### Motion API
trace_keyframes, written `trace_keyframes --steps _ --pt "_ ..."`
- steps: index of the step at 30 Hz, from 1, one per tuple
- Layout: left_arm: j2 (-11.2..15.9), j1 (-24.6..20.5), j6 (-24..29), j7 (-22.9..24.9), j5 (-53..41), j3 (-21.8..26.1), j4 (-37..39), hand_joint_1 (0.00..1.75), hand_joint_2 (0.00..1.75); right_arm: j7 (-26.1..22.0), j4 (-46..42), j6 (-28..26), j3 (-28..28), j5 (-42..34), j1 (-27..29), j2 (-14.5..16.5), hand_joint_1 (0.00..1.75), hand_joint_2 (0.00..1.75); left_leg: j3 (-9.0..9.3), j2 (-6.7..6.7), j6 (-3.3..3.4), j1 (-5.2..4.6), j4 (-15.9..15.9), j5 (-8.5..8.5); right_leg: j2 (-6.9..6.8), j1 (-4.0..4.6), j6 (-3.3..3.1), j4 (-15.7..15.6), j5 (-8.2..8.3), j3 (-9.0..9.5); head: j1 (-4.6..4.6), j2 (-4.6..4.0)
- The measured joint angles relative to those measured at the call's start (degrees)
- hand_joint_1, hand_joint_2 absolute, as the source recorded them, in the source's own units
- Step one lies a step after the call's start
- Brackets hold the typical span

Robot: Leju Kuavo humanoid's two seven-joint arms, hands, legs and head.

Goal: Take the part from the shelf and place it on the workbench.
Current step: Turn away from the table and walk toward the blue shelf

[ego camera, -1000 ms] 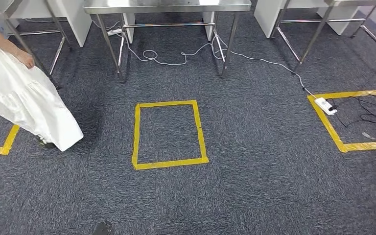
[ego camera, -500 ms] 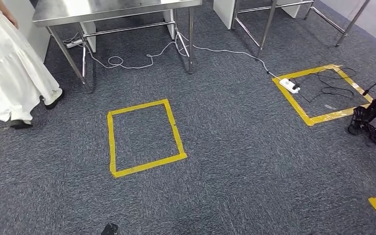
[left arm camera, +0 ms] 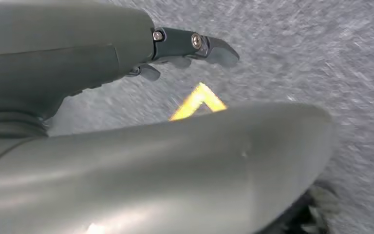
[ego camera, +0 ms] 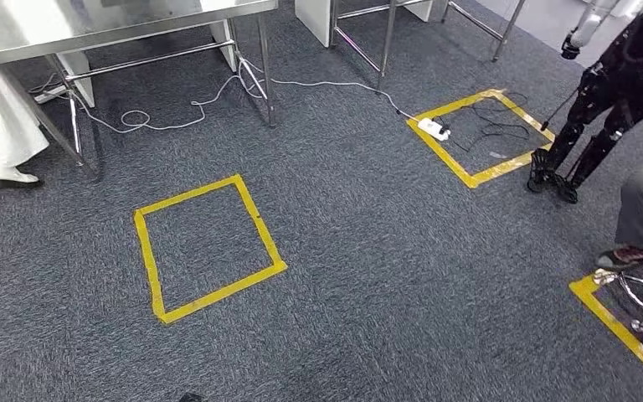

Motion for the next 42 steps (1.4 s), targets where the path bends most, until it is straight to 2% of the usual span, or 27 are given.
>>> trace_keyframes --steps 1,3,4,5,7,9,11,12,14,15,16,17,18,19,21,23,25,27,29,31,32,33,34,36,38,40,42 --pt "0.0 0.0 -0.4 1.8 0.0 0.1 0.0 0.00 0.00 0.0 0.0 0.0 -0.2 0.1 -0.1 -0.1 0.00 0.00 -0.13 1.59 0.17 0.00 -0.5 0.47 -1.81 -0.03 0.10 4.8 -1.92 -2.47 0.13 0.00" --pt "-0.1 0.1 -0.7 6.1 -0.7 0.3 0.1 0.00 0.00 0.1 0.0 0.2 -0.4 0.6 -0.1 -0.3 0.00 0.00 -0.47 5.59 0.22 0.02 -1.2 1.24 -6.26 -0.57 1.11 8.9 -3.99 -3.77 0.37 0.00" --pt "-0.1 0.1 -0.7 7.6 -1.3 0.4 0.2 0.00 0.00 0.3 0.0 0.4 -0.5 0.9 -0.2 -0.4 0.00 0.00 -0.59 7.26 -0.09 -0.10 -1.1 1.30 -7.77 -0.96 1.86 7.5 -3.87 -2.40 0.39 0.00" --pt "-0.1 0.2 -0.5 8.4 -1.8 0.4 0.2 0.00 0.00 0.6 0.0 0.5 -0.5 1.1 -0.2 -0.5 0.00 0.00 -0.56 8.23 -0.47 -0.19 -1.1 1.26 -9.13 -0.98 2.35 2.7 -2.46 0.59 0.41 0.00" --pt "0.0 0.3 -0.3 9.2 -2.3 0.4 0.3 0.00 0.00 1.4 0.0 0.7 -0.7 1.2 -0.3 -0.4 0.00 0.00 -0.34 9.41 -1.30 -0.45 -0.9 1.11 -10.48 -0.73 1.89 -1.6 -1.35 2.88 0.27 0.00" --pt "0.0 0.5 -0.2 9.7 -2.8 0.4 0.3 0.00 0.00 2.0 0.0 0.8 -0.9 1.4 -0.1 -0.4 0.00 0.00 -0.04 10.39 -2.06 -0.35 -1.0 0.98 -9.28 -0.51 0.95 -1.7 -1.14 2.37 0.13 0.00" --pt "0.0 0.7 -0.2 10.1 -3.2 0.4 0.3 0.00 0.00 2.6 0.0 0.8 -1.1 1.6 0.2 -0.4 0.00 0.00 -0.33 8.79 -2.85 0.08 0.2 -0.29 -7.99 -0.95 0.05 -1.8 -0.83 2.36 0.02 0.00" --pt "0.0 0.8 -0.2 10.2 -3.4 0.4 0.3 0.00 0.00 2.8 0.0 0.8 -1.1 1.7 0.2 -0.4 0.00 0.00 -1.16 7.07 -3.11 0.23 2.4 -1.98 -7.38 -1.18 -0.43 -1.8 -0.57 2.44 -0.07 0.00" --pt "-0.1 1.4 -0.2 10.3 -3.6 0.4 0.4 0.00 0.00 3.0 0.0 0.8 -1.2 1.9 0.2 -0.4 0.00 0.00 -4.33 3.87 -3.14 0.31 10.1 -6.69 -6.12 -1.07 -1.04 -1.8 -0.21 2.25 -0.18 0.00" --pt "-0.1 1.7 -0.1 10.4 -3.6 0.4 0.4 0.00 0.00 3.0 0.0 0.9 -1.2 2.0 0.3 -0.4 0.00 0.00 -6.01 3.30 -3.02 0.29 14.1 -8.50 -5.34 -0.84 -1.21 -1.8 -0.09 2.09 -0.18 0.00" --pt "-0.1 2.0 0.1 10.5 -3.7 0.4 0.5 0.00 0.00 3.0 0.0 1.0 -1.2 2.0 0.3 -0.4 0.00 0.00 -7.03 3.10 -2.84 0.29 16.5 -9.17 -4.47 -0.62 -1.30 -1.8 -0.01 1.98 -0.17 0.00" --pt "-0.2 2.2 0.2 10.6 -3.7 0.4 0.5 0.00 0.00 3.0 0.0 1.0 -1.2 2.1 0.5 -0.4 0.00 0.00 -7.00 2.99 -2.60 0.29 16.6 -8.55 -3.58 -0.44 -1.34 -1.7 0.07 1.94 -0.17 0.00" --pt "-0.3 2.3 0.3 10.6 -3.7 0.4 0.5 0.00 0.00 3.1 0.0 1.1 -1.3 2.1 0.6 -0.4 0.00 0.00 -5.81 2.73 -2.28 0.28 14.3 -6.81 -2.69 -0.32 -1.34 -1.6 0.13 1.96 -0.18 0.00" --pt "-0.3 2.4 0.5 10.6 -3.8 0.4 0.5 0.00 0.00 3.1 0.0 1.1 -1.3 2.1 0.8 -0.5 0.00 0.00 -3.83 1.84 -1.86 0.27 10.2 -4.51 -1.82 -0.26 -1.29 -1.5 0.16 1.97 -0.18 0.00" --pt "-0.3 2.6 0.6 10.5 -3.9 0.4 0.5 0.00 0.00 3.1 0.1 1.1 -1.4 2.1 0.8 -0.4 0.00 0.00 -0.41 -1.34 -0.94 0.25 2.9 -1.51 -0.45 -0.13 -1.00 -1.3 0.32 1.72 -0.13 0.00" --pt "-0.3 2.7 0.7 10.2 -4.2 0.4 0.5 0.00 0.00 3.1 0.1 1.2 -1.5 2.1 0.9 -0.4 0.00 0.00 0.45 -2.63 -0.43 -0.05 0.6 -1.01 0.78 -0.20 -0.33 -1.2 0.71 1.07 -0.18 0.00" --pt "-0.5 2.7 0.7 9.9 -4.5 0.4 0.6 0.00 0.00 3.1 0.2 1.2 -1.6 2.1 1.1 -0.5 0.00 0.00 0.54 -0.95 -0.11 -0.20 -0.2 -0.38 1.66 -0.17 0.47 -1.3 1.18 0.35 -0.25 0.00" --pt "-0.7 2.8 0.6 9.7 -4.5 0.4 0.6 0.00 0.00 3.1 0.2 1.2 -1.8 2.0 1.3 -0.6 0.00 0.00 0.77 0.72 0.45 -0.07 -1.4 0.50 -0.83 0.12 0.50 1.0 0.05 -1.31 -0.05 0.00" --pt "-0.8 2.9 0.6 9.7 -4.6 0.4 0.6 0.00 0.00 3.1 0.2 1.2 -1.9 2.0 1.3 -0.7 0.00 0.00 0.68 2.73 0.77 -0.24 -1.9 0.92 -4.59 0.15 0.07 8.3 -3.38 -5.04 0.20 0.00" --pt "-0.8 3.1 0.5 9.7 -4.6 0.4 0.6 0.00 0.00 3.1 0.2 1.3 -2.0 2.2 1.3 -0.8 0.00 0.00 0.46 4.87 0.74 -0.48 -1.8 0.98 -5.82 -0.07 0.40 14.9 -5.83 -7.99 0.28 0.00" --pt "-0.8 3.1 0.5 9.6 -4.6 0.4 0.6 0.00 0.00 3.1 0.2 1.4 -2.0 2.3 1.3 -0.9 0.00 0.00 0.41 5.77 0.69 -0.54 -1.8 0.99 -6.01 -0.21 0.85 15.2 -5.80 -7.81 0.30 0.00" --pt "-0.8 3.1 0.5 9.6 -4.6 0.4 0.6 0.00 0.00 3.1 0.3 1.6 -2.0 2.5 1.4 -0.9 0.00 0.00 0.39 6.58 0.62 -0.56 -1.8 0.98 -6.33 -0.36 1.41 13.0 -4.96 -6.31 0.31 0.00" --pt "-0.9 3.1 0.4 9.6 -4.6 0.4 0.6 0.00 0.00 3.1 0.3 1.7 -2.0 2.6 1.5 -1.0 0.00 0.00 0.42 7.36 0.48 -0.56 -1.8 0.97 -7.19 -0.52 1.95 8.7 -3.63 -3.60 0.32 0.00" --pt "-0.9 3.0 0.4 9.6 -4.6 0.4 0.6 0.00 0.00 3.1 0.3 1.8 -2.0 2.8 1.3 -1.2 0.00 0.00 0.56 8.66 -0.11 -0.73 -1.8 0.82 -9.81 -0.44 2.18 0.5 -1.32 1.14 0.34 0.00" --pt "-1.0 3.0 0.4 9.6 -4.6 0.4 0.6 0.00 0.00 3.1 0.3 1.9 -2.0 2.8 1.0 -1.3 0.00 0.00 0.88 9.83 -1.03 -0.92 -1.8 0.35 -10.92 -0.05 1.42 -2.3 -0.53 2.27 0.27 0.00" --pt "-1.0 2.8 0.4 9.5 -4.6 0.4 0.6 0.00 0.00 3.1 0.3 1.9 -2.0 2.8 1.1 -1.4 0.00 0.00 1.24 10.75 -1.87 -0.76 -1.7 -0.09 -9.72 -0.04 0.43 -2.4 -0.32 1.95 0.17 0.00" --pt "-1.1 2.7 0.5 9.5 -4.6 0.4 0.6 0.00 0.00 3.1 0.3 2.0 -2.0 2.9 1.3 -1.4 0.00 0.00 0.77 8.47 -2.57 -0.38 0.3 -1.77 -8.35 -0.54 -0.57 -2.5 0.12 2.15 -0.03 0.00"
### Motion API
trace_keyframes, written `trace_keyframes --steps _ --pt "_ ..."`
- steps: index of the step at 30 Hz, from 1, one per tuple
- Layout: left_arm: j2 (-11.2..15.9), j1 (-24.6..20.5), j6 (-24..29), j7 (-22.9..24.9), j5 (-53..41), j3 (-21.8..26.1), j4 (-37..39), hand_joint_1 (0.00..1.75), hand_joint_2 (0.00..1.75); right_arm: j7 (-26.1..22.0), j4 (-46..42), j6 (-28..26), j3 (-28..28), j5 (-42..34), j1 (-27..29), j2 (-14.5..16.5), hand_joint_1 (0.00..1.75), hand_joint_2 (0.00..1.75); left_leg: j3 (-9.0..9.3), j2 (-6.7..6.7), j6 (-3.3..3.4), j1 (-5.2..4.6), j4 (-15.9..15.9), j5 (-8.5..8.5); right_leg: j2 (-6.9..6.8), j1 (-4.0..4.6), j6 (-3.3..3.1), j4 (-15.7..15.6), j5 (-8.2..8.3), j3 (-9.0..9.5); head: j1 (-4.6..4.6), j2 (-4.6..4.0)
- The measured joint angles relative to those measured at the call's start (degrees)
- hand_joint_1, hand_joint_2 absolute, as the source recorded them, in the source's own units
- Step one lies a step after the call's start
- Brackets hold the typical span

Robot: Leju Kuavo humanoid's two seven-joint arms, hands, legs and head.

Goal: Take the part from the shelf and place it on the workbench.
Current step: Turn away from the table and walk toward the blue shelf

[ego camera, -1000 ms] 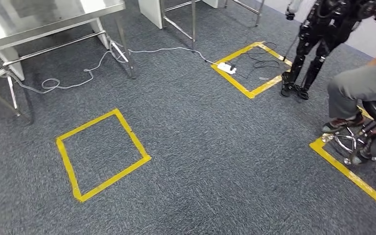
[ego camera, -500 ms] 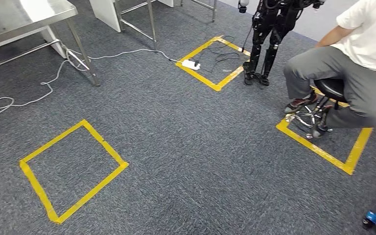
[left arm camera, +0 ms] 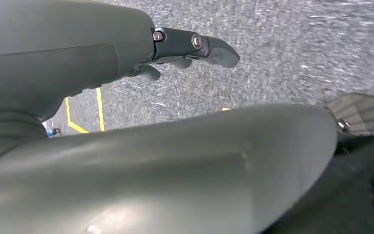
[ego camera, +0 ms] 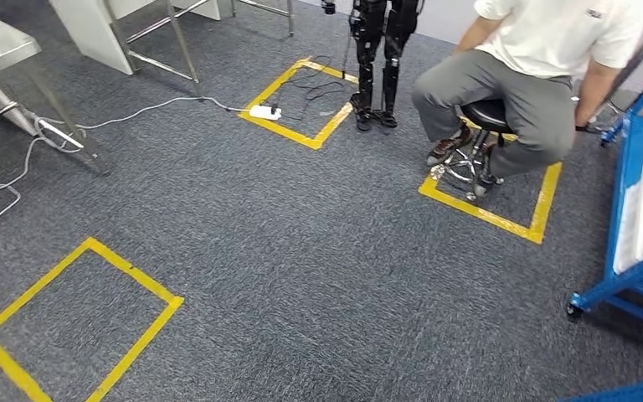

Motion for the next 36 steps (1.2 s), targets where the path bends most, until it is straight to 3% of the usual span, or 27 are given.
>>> trace_keyframes --steps 2,4,5,6,7,9,11,13,15,16,17,18,20,21,23,24,26,27,28,29,30,31,33,35,36 --pt "0.0 0.2 0.1 0.0 -0.1 0.0 0.0 0.00 0.00 0.0 0.0 0.3 0.0 0.3 0.0 0.0 0.00 0.00 -2.57 -3.95 -0.37 0.23 6.6 -4.41 1.40 -0.19 -0.70 0.0 0.39 0.13 -0.15 0.00" --pt "0.0 0.4 0.1 0.0 -0.2 0.0 0.0 0.00 0.00 0.0 0.0 0.7 0.0 0.7 -0.2 0.0 0.00 0.00 -5.84 -5.40 -0.36 0.28 14.1 -8.01 3.01 0.17 -0.91 0.2 0.47 0.00 -0.12 0.00" --pt "0.0 0.5 0.1 -0.1 -0.3 0.0 0.0 0.00 0.00 0.0 0.0 0.8 0.0 0.8 -0.1 -0.1 0.00 0.00 -6.51 -5.54 -0.29 0.30 15.4 -8.05 3.89 0.31 -0.91 0.3 0.47 -0.04 -0.10 0.00" --pt "0.0 0.5 0.1 -0.2 -0.3 0.0 0.0 0.00 0.00 0.0 0.0 0.9 0.0 1.0 -0.1 -0.1 0.00 0.00 -6.12 -5.65 -0.18 0.34 14.5 -6.80 4.79 0.39 -0.90 0.5 0.46 -0.06 -0.11 0.00" --pt "0.0 0.5 0.1 -0.3 -0.4 0.0 0.0 0.00 0.00 -0.1 0.0 1.0 0.0 1.1 -0.1 -0.1 0.00 0.00 -4.72 -5.96 -0.03 0.40 11.3 -4.62 5.68 0.41 -0.88 0.6 0.45 -0.04 -0.12 0.00" --pt "0.0 0.6 0.1 -0.4 -0.5 0.0 0.0 0.00 0.00 -0.2 0.0 1.1 0.0 1.3 -0.1 -0.1 0.00 0.00 -1.28 -8.34 0.34 0.53 3.5 -0.60 7.26 0.52 -0.78 1.0 0.47 -0.21 -0.12 0.00" --pt "0.1 0.5 -0.1 -0.4 -0.6 0.0 0.1 0.00 0.00 -0.4 0.0 1.1 0.0 1.6 -0.1 0.0 0.00 0.00 0.08 -9.84 0.70 0.35 0.0 0.74 8.46 0.64 -0.40 1.1 0.68 -0.73 -0.09 0.00" --pt "0.1 0.4 -0.1 -0.5 -0.6 0.1 0.1 0.00 0.00 -0.5 0.0 1.1 0.0 2.1 0.1 -0.1 0.00 0.00 0.00 -8.72 1.32 0.01 -0.3 1.08 9.56 0.75 0.38 0.9 1.11 -1.41 -0.09 0.00" --pt "0.0 0.3 0.0 -0.5 -0.6 0.1 0.1 0.00 0.00 -0.7 0.0 1.2 0.0 2.7 0.2 -0.1 0.00 0.00 0.14 -7.32 2.22 0.00 -1.3 1.90 7.88 0.86 0.77 2.1 0.61 -2.51 -0.03 0.00" --pt "0.0 0.3 0.1 -0.5 -0.6 0.1 0.1 0.00 0.00 -0.7 0.0 1.2 0.0 2.9 0.1 -0.1 0.00 0.00 0.15 -6.53 2.59 0.06 -1.8 2.27 6.20 0.92 0.63 4.4 -0.52 -3.81 0.10 0.00" --pt "0.0 0.3 0.1 -0.6 -0.6 0.1 0.1 0.00 0.00 -0.8 0.0 1.3 0.0 3.1 0.0 -0.2 0.00 0.00 0.07 -5.69 2.80 0.04 -2.0 2.49 4.28 0.81 0.31 8.1 -2.23 -5.64 0.20 0.00" --pt "0.0 0.3 0.2 -0.6 -0.6 0.1 0.1 0.00 0.00 -0.9 0.0 1.3 0.0 3.3 -0.1 -0.2 0.00 0.00 -0.10 -4.84 2.92 -0.02 -2.0 2.56 3.19 0.75 0.10 12.5 -4.09 -7.84 0.31 0.00" --pt "-0.1 0.4 0.2 -0.5 -0.6 0.2 0.1 0.00 0.00 -1.0 0.0 1.3 0.0 3.6 -0.3 -0.3 0.00 0.00 -0.35 -2.97 2.90 -0.09 -2.0 2.62 2.54 0.43 0.41 19.1 -6.27 -10.82 0.38 0.00" --pt "-0.1 0.5 0.3 -0.5 -0.6 0.2 0.1 0.00 0.00 -1.0 0.0 1.4 0.0 3.7 -0.2 -0.4 0.00 0.00 -0.40 -2.14 2.84 -0.08 -2.0 2.64 2.34 0.23 0.93 19.1 -6.07 -10.51 0.41 0.00" --pt "-0.1 0.4 0.3 -0.5 -0.7 0.3 0.1 0.00 0.00 -1.0 0.0 1.6 0.0 3.9 -0.2 -0.5 0.00 0.00 -0.31 -0.65 2.51 -0.09 -1.9 2.62 0.59 -0.30 2.18 12.4 -3.88 -6.23 0.42 0.00" --pt "-0.1 0.4 0.3 -0.4 -0.8 0.3 0.1 0.00 0.00 -1.0 0.0 1.6 0.0 4.0 -0.3 -0.5 0.00 0.00 -0.24 0.03 2.14 -0.29 -1.8 2.47 -1.49 -0.34 2.58 7.7 -2.77 -3.27 0.51 0.00" --pt "-0.1 0.5 0.3 -0.4 -1.0 0.3 0.0 0.00 0.00 -1.0 0.0 1.6 0.0 4.0 -0.7 -0.5 0.00 0.00 0.04 1.40 1.30 -0.70 -1.6 2.12 -4.23 -0.08 2.38 2.0 -1.45 0.05 0.45 0.00" --pt "-0.1 0.5 0.3 -0.3 -1.1 0.3 0.0 0.00 0.00 -1.0 0.0 1.6 0.0 4.0 -0.8 -0.5 0.00 0.00 0.18 2.23 0.94 -0.84 -1.5 1.96 -4.34 0.21 2.04 1.2 -1.22 0.29 0.38 0.00" --pt "-0.1 0.4 0.3 -0.3 -1.2 0.3 0.0 0.00 0.00 -1.0 0.0 1.6 0.0 3.9 -0.8 -0.5 0.00 0.00 0.39 3.07 0.63 -0.74 -1.5 1.86 -3.33 0.28 1.57 1.3 -1.04 -0.10 0.22 0.00" --pt "-0.2 0.3 0.3 -0.3 -1.3 0.3 0.0 0.00 0.00 -0.9 0.0 1.6 0.0 3.9 -0.6 -0.5 0.00 0.00 0.45 3.23 0.25 -0.50 -1.2 1.59 -2.44 -0.03 1.13 1.3 -0.91 -0.16 0.10 0.00" --pt "-0.2 0.2 0.3 -0.3 -1.4 0.3 0.0 0.00 0.00 -0.8 0.0 1.5 0.0 3.9 -0.5 -0.5 0.00 0.00 0.21 2.20 -0.08 -0.20 -0.3 0.76 -1.67 -0.28 0.59 1.2 -0.71 -0.18 0.05 0.00" --pt "-0.2 0.2 0.3 -0.2 -1.5 0.3 0.0 0.00 0.00 -0.7 0.0 1.4 0.0 3.9 -0.4 -0.4 0.00 0.00 -0.54 0.33 -0.35 0.06 1.7 -0.74 -0.91 -0.54 -0.04 1.1 -0.47 -0.07 -0.05 0.00" --pt "-0.2 0.3 0.2 -0.2 -1.5 0.3 0.1 0.00 0.00 -0.5 0.1 1.3 0.0 3.9 -0.5 -0.4 0.00 0.00 -3.82 -3.97 -0.49 0.31 9.2 -5.19 0.69 -0.33 -0.97 1.1 -0.03 -0.28 -0.21 0.00" --pt "-0.3 0.4 0.1 -0.1 -1.5 0.3 0.1 0.00 0.00 -0.4 0.1 1.3 0.0 3.9 -0.6 -0.4 0.00 0.00 -6.92 -5.45 -0.38 0.34 15.9 -7.81 2.63 0.21 -1.35 1.2 0.20 -0.58 -0.23 0.00" --pt "-0.3 0.5 0.1 0.0 -1.5 0.3 0.2 0.00 0.00 -0.3 0.1 1.3 0.0 3.9 -0.5 -0.4 0.00 0.00 -7.17 -5.59 -0.25 0.36 16.3 -7.31 3.59 0.39 -1.40 1.2 0.28 -0.63 -0.21 0.00"
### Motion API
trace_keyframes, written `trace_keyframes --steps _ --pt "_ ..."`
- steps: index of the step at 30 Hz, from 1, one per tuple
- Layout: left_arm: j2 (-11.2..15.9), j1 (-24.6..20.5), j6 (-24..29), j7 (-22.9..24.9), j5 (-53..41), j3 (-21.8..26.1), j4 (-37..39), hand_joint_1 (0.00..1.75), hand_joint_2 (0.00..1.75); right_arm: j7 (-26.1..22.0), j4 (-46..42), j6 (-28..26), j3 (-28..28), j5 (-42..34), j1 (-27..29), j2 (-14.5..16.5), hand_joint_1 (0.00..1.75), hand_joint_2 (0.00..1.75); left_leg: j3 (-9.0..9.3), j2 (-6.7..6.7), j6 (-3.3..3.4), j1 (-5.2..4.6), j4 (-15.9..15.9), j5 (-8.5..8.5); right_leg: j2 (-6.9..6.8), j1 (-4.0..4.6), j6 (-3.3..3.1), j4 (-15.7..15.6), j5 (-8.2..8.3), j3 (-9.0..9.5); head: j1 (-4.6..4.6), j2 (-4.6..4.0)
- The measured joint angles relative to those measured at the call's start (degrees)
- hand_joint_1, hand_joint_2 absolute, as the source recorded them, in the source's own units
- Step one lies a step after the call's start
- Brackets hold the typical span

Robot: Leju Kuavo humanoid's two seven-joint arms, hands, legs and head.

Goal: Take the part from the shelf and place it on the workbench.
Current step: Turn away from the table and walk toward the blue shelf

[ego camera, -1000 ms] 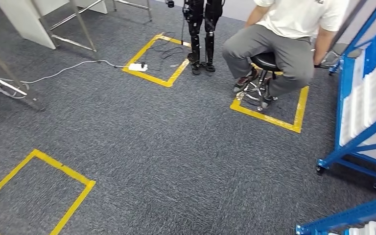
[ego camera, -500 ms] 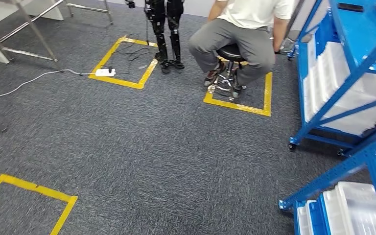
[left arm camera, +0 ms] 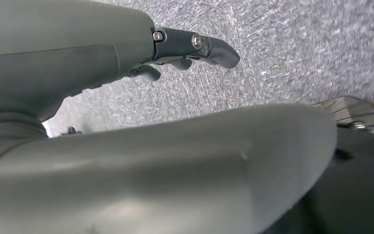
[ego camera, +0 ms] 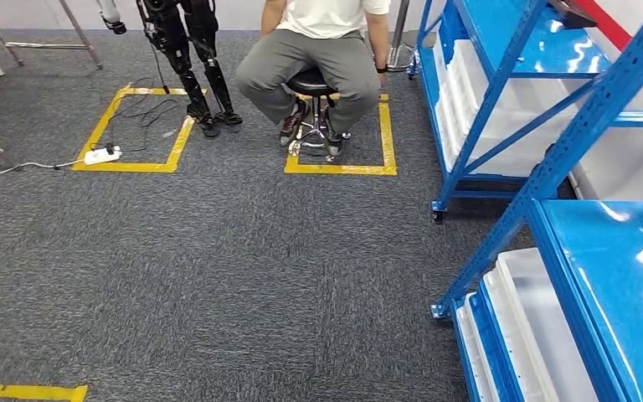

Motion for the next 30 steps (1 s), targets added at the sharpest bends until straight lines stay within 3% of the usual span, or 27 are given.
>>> trace_keyframes --steps 2,4,6,8,10,12,14,15,16,18,19,20,21,23,25,27,29,30 --pt "0.0 0.0 0.1 0.0 0.1 0.1 0.0 0.00 0.00 0.2 0.0 0.0 -0.1 0.1 0.2 0.0 0.00 0.00 2.59 -0.65 0.42 0.06 -5.5 3.82 1.78 0.17 0.04 0.2 0.11 0.02 -0.03 0.00" --pt "0.0 0.0 0.2 0.1 0.3 0.4 0.0 0.00 0.00 0.2 0.0 0.0 -0.2 0.1 0.1 0.1 0.00 0.00 6.04 -2.83 0.93 0.10 -12.9 6.98 3.27 0.40 0.34 0.5 0.27 -0.15 -0.04 0.00" --pt "0.0 -0.2 0.2 0.2 0.2 0.7 0.0 0.00 0.00 0.3 0.0 0.0 -0.3 0.1 0.0 0.2 0.00 0.00 7.15 -3.80 1.31 -0.13 -15.9 7.65 4.37 0.55 0.98 0.5 0.62 -0.69 -0.05 0.00" --pt "-0.1 -0.4 0.3 0.2 -0.1 0.7 0.0 0.00 0.00 0.4 0.0 0.0 -0.6 0.0 0.2 0.2 0.00 0.00 7.11 -2.59 1.89 -0.33 -16.5 8.24 4.87 0.46 1.75 0.5 1.03 -1.37 -0.08 0.00" --pt "-0.2 -0.5 0.2 0.2 -0.5 0.7 0.0 0.00 0.00 0.7 0.0 -0.1 -0.8 -0.3 0.2 0.2 0.00 0.00 7.24 -1.38 2.76 -0.25 -17.4 9.17 2.68 0.47 1.93 2.6 0.00 -2.82 0.03 0.00" --pt "-0.2 -0.5 -0.7 0.2 -2.0 0.4 0.0 0.00 0.00 2.1 0.0 -0.5 -1.4 -1.6 -1.2 0.3 0.00 0.00 6.97 0.19 3.22 -0.33 -17.9 9.71 -0.20 0.36 1.63 9.1 -3.35 -6.25 0.23 0.00" --pt "-0.2 -0.9 -1.9 0.2 -3.7 -0.2 0.0 0.00 0.00 5.0 0.1 -1.0 -2.3 -3.0 -4.3 0.3 0.00 0.00 6.40 2.31 3.16 -0.51 -17.9 9.94 -1.01 -0.01 1.93 16.4 -6.26 -9.79 0.31 0.00" --pt "-0.2 -1.1 -2.2 0.3 -4.1 -0.4 0.0 0.00 0.00 6.5 0.1 -1.2 -2.7 -3.1 -6.0 0.3 0.00 0.00 6.19 3.39 3.06 -0.55 -17.9 10.05 -1.23 -0.20 2.42 17.6 -6.55 -10.14 0.30 0.00" --pt "-0.2 -1.4 -2.2 0.4 -4.2 -0.6 0.0 0.00 0.00 7.6 0.1 -1.3 -2.9 -3.1 -7.5 0.3 0.00 0.00 6.07 4.31 2.93 -0.53 -17.8 10.13 -1.56 -0.41 3.08 16.4 -5.97 -9.10 0.31 0.00" --pt "-0.3 -1.8 -2.0 0.3 -4.2 -0.7 0.0 0.00 0.00 8.6 0.0 -1.4 -3.2 -2.8 -9.6 0.3 0.00 0.00 6.13 5.67 2.54 -0.50 -17.8 10.20 -3.58 -0.78 4.16 8.1 -3.55 -3.75 0.36 0.00" --pt "-0.4 -1.8 -1.8 0.3 -4.1 -0.7 0.0 0.00 0.00 8.6 0.0 -1.5 -3.3 -2.7 -10.3 0.3 0.00 0.00 6.17 6.17 2.19 -0.63 -17.7 10.14 -4.94 -0.74 4.26 4.1 -2.49 -1.22 0.39 0.00" --pt "-0.4 -1.9 -1.5 0.2 -4.1 -0.7 0.0 0.00 0.00 8.6 0.0 -1.5 -3.4 -2.6 -10.9 0.3 0.00 0.00 6.29 6.63 1.79 -0.78 -17.6 10.05 -5.85 -0.65 3.98 1.3 -1.79 0.38 0.29 0.00" --pt "-0.4 -1.9 -1.4 0.1 -4.0 -0.7 0.0 0.00 0.00 8.5 0.0 -1.5 -3.4 -2.5 -11.4 0.4 0.00 0.00 6.40 7.08 1.38 -0.89 -17.6 10.01 -6.28 -0.46 3.52 0.2 -1.49 0.80 0.19 0.00" --pt "-0.4 -2.0 -1.2 -0.1 -4.0 -0.7 0.0 0.00 0.00 8.5 0.0 -1.6 -3.4 -2.4 -11.8 0.4 0.00 0.00 6.59 7.82 0.56 -0.73 -17.5 9.89 -5.09 -0.34 2.43 0.1 -1.13 0.46 -0.04 0.00" --pt "-0.4 -2.2 -1.2 -0.2 -3.9 -0.8 0.0 0.00 0.00 8.4 0.0 -1.6 -3.5 -2.3 -12.1 0.4 0.00 0.00 5.81 5.59 -0.25 -0.26 -15.2 8.25 -3.86 -0.70 1.39 0.0 -0.75 0.60 -0.20 0.00" --pt "-0.4 -2.1 -1.2 -0.2 -3.9 -0.8 0.0 0.00 0.00 8.4 0.0 -1.6 -3.5 -2.3 -12.5 0.5 0.00 0.00 3.00 1.77 -0.63 0.05 -8.6 4.23 -2.48 -0.87 0.59 -0.1 -0.41 0.67 -0.43 0.00" --pt "-0.4 -1.9 -1.2 -0.2 -3.8 -0.8 0.0 0.00 0.00 8.4 0.0 -1.6 -3.5 -2.3 -12.8 0.5 0.00 0.00 -0.67 0.27 -0.56 0.09 -0.8 0.83 -0.83 -0.49 0.21 -0.1 -0.24 0.52 -0.46 0.00" --pt "-0.4 -1.9 -1.2 -0.2 -3.8 -0.8 0.0 0.00 0.00 8.4 0.0 -1.6 -3.5 -2.3 -12.8 0.5 0.00 0.00 -1.76 0.11 -0.44 0.09 1.1 0.60 0.12 -0.27 0.12 -0.1 -0.17 0.47 -0.46 0.00"
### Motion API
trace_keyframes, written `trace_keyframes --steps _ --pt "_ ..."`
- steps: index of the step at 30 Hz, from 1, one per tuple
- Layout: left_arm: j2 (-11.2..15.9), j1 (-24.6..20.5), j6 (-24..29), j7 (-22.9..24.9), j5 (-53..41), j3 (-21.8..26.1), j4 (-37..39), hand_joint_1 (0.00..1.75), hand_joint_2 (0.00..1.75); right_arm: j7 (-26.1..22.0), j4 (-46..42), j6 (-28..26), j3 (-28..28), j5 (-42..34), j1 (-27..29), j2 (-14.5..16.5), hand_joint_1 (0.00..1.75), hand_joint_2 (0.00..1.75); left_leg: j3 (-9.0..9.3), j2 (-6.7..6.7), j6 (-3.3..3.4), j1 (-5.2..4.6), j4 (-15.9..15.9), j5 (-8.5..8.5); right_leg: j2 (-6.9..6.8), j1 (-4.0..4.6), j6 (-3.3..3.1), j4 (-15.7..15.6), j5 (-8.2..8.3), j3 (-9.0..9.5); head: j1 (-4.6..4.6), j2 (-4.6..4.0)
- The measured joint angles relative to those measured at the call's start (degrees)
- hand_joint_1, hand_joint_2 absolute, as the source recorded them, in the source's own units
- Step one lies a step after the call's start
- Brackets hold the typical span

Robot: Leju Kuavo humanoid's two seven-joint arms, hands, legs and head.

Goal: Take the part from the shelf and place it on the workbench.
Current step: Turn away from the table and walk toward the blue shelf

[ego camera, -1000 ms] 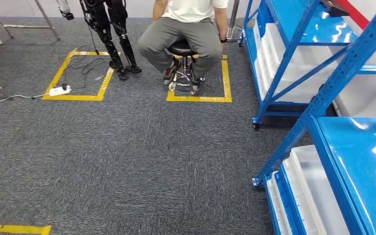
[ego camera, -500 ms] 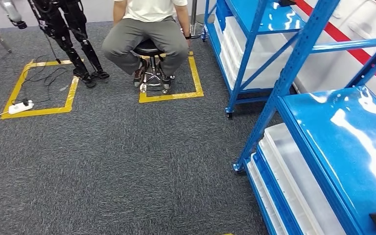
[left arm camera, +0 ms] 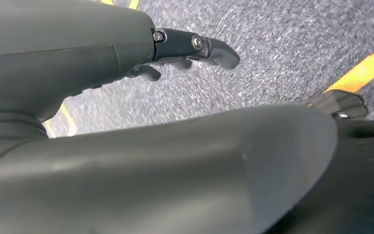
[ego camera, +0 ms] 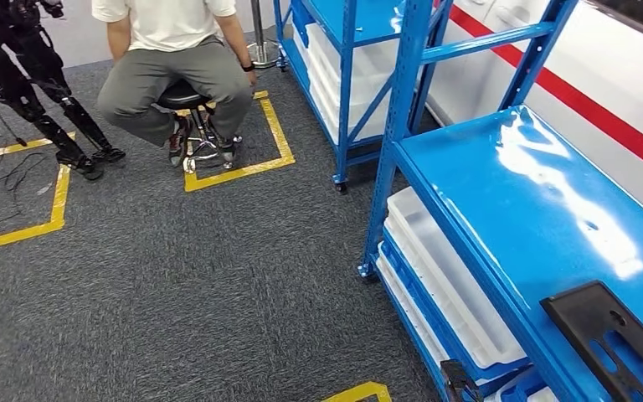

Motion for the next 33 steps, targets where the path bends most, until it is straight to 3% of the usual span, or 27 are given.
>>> trace_keyframes --steps 1,2,4,6,8,9,11,13,15,16,17,18,20,22,24,26,28,30,31,33 --pt "0.0 0.0 0.0 0.0 0.0 0.0 0.0 0.00 0.00 0.0 0.0 0.0 0.0 0.0 0.0 0.0 0.00 0.00 0.05 -0.11 0.21 0.00 -0.5 1.07 0.91 0.15 -0.04 0.0 0.04 0.01 -0.01 0.00" --pt "0.0 0.0 0.0 0.0 0.0 0.0 0.0 0.00 0.00 0.0 0.0 0.0 0.0 0.0 0.0 0.0 0.00 0.00 1.19 -0.42 0.53 -0.01 -3.3 3.14 1.83 0.25 -0.03 0.0 0.06 0.08 -0.01 0.00" --pt "0.1 0.1 0.0 0.0 0.0 0.0 0.0 0.00 0.00 0.0 0.0 0.0 0.0 0.0 0.0 0.2 0.00 0.00 4.93 -3.15 1.45 -0.04 -11.7 7.63 3.45 0.48 0.06 0.2 0.10 0.17 0.01 0.00" --pt "0.3 0.0 0.0 0.0 0.0 0.0 0.0 0.00 0.00 0.0 0.0 0.0 0.0 0.0 -0.1 0.4 0.00 0.00 7.07 -5.35 2.11 -0.12 -16.8 9.37 4.78 0.59 0.36 0.3 0.25 -0.18 0.03 0.00" --pt "0.3 -0.1 0.0 0.0 0.0 0.0 0.0 0.00 0.00 0.0 0.0 0.0 0.0 0.0 -0.1 0.4 0.00 0.00 7.29 -4.57 2.46 -0.29 -17.7 9.43 6.10 0.54 1.04 0.0 0.65 -0.82 0.02 0.00" --pt "0.3 -0.1 0.0 0.0 0.0 0.0 0.0 0.00 0.00 0.0 0.0 0.0 0.0 0.0 0.0 0.4 0.00 0.00 7.45 -3.84 2.71 -0.24 -18.3 9.77 5.94 0.54 1.29 0.1 0.75 -1.15 0.03 0.00" --pt "0.2 -0.1 0.0 0.0 0.0 0.0 0.0 0.00 0.00 -0.1 0.0 0.0 -0.1 0.0 -0.1 0.4 0.00 0.00 7.76 -2.21 3.27 -0.18 -19.5 10.56 2.97 0.71 1.25 3.3 -0.75 -3.15 0.19 0.00" --pt "0.1 -0.1 0.1 -0.1 0.0 0.0 0.0 0.00 0.00 -0.2 0.0 0.0 -0.1 0.1 -0.4 0.3 0.00 0.00 7.68 -0.43 3.54 -0.24 -19.9 10.87 -0.41 0.55 0.95 11.0 -4.18 -7.12 0.38 0.00" --pt "0.1 -0.1 0.1 -0.3 0.0 0.0 0.0 0.00 0.00 -0.3 0.0 0.0 -0.1 0.3 -0.6 0.3 0.00 0.00 7.47 1.44 3.50 -0.28 -19.8 10.88 -1.15 0.12 1.53 17.5 -6.38 -10.39 0.49 0.00" --pt "0.1 -0.1 0.1 -0.4 0.1 0.0 0.0 0.00 0.00 -0.3 0.0 0.0 -0.1 0.4 -0.6 0.3 0.00 0.00 7.41 2.33 3.40 -0.23 -19.8 10.87 -1.35 -0.15 2.16 17.9 -6.27 -10.48 0.53 0.00" --pt "0.0 -0.2 0.1 -0.5 0.1 0.0 0.0 0.00 0.00 -0.3 0.0 0.0 -0.1 0.5 -0.7 0.2 0.00 0.00 7.41 3.14 3.20 -0.15 -19.8 10.85 -1.76 -0.44 2.93 15.6 -5.27 -9.14 0.55 0.00" --pt "0.0 -0.3 0.1 -0.7 0.1 0.0 0.0 0.00 0.00 -0.3 0.0 0.0 -0.1 0.5 -0.8 0.1 0.00 0.00 7.42 3.90 2.90 -0.04 -19.7 10.80 -2.60 -0.76 3.70 11.3 -3.81 -6.71 0.56 0.00" --pt "-0.1 -0.7 0.2 -0.9 0.2 0.0 -0.1 0.00 0.00 -0.3 0.0 0.0 -0.1 0.6 -1.5 0.2 0.00 0.00 7.41 5.27 1.90 -0.15 -19.3 10.43 -5.37 -0.87 4.25 3.2 -1.46 -2.10 0.65 0.00" --pt "-0.1 -1.1 0.3 -1.1 0.3 0.0 -0.1 0.00 0.00 -0.3 -0.1 0.0 -0.1 0.8 -2.3 0.3 0.00 0.00 7.58 6.45 0.92 -0.39 -19.0 10.01 -6.28 -0.58 3.29 0.7 -0.75 -0.77 0.44 0.00" --pt "-0.2 -1.6 0.3 -1.2 0.5 0.0 -0.2 0.00 0.00 -0.3 -0.1 0.0 -0.1 0.9 -2.6 0.1 0.00 0.00 7.89 7.37 0.23 -0.04 -18.9 9.81 -4.72 -0.60 2.08 0.7 -0.45 -1.07 0.14 0.00" --pt "-0.3 -1.9 0.3 -1.4 1.0 0.2 -0.2 0.00 0.00 -0.2 -0.1 0.0 -0.1 1.0 -2.7 0.1 0.00 0.00 7.28 5.51 -0.37 0.51 -16.9 8.11 -3.36 -0.78 1.21 0.6 -0.11 -1.15 0.05 0.00" --pt "-0.3 -1.9 0.3 -1.4 1.3 0.4 -0.2 0.00 0.00 -0.2 -0.1 0.0 -0.2 1.1 -2.9 0.2 0.00 0.00 4.58 1.99 -0.61 0.69 -10.5 4.06 -2.03 -0.63 0.53 0.6 0.23 -1.26 -0.09 0.00" --pt "-0.3 -1.6 0.3 -1.6 1.5 0.6 -0.1 0.00 0.00 -0.2 -0.1 0.0 -0.2 1.2 -3.0 0.3 0.00 0.00 1.37 0.49 -0.45 0.64 -3.6 1.05 -0.45 -0.13 0.07 0.7 0.48 -1.52 -0.16 0.00" --pt "-0.3 -1.5 0.2 -1.7 1.8 0.7 -0.1 0.00 0.00 -0.2 -0.1 0.0 -0.2 1.2 -3.0 0.3 0.00 0.00 0.75 0.26 -0.21 0.61 -2.4 1.14 0.42 0.13 -0.06 0.7 0.57 -1.59 -0.15 0.00" --pt "-0.4 -1.5 0.1 -1.9 2.3 1.1 -0.1 0.00 0.00 -0.2 -0.1 0.0 -0.3 1.3 -3.0 0.3 0.00 0.00 2.70 -0.45 0.74 0.39 -6.6 4.41 2.13 0.56 -0.17 0.7 0.72 -1.58 -0.15 0.00"
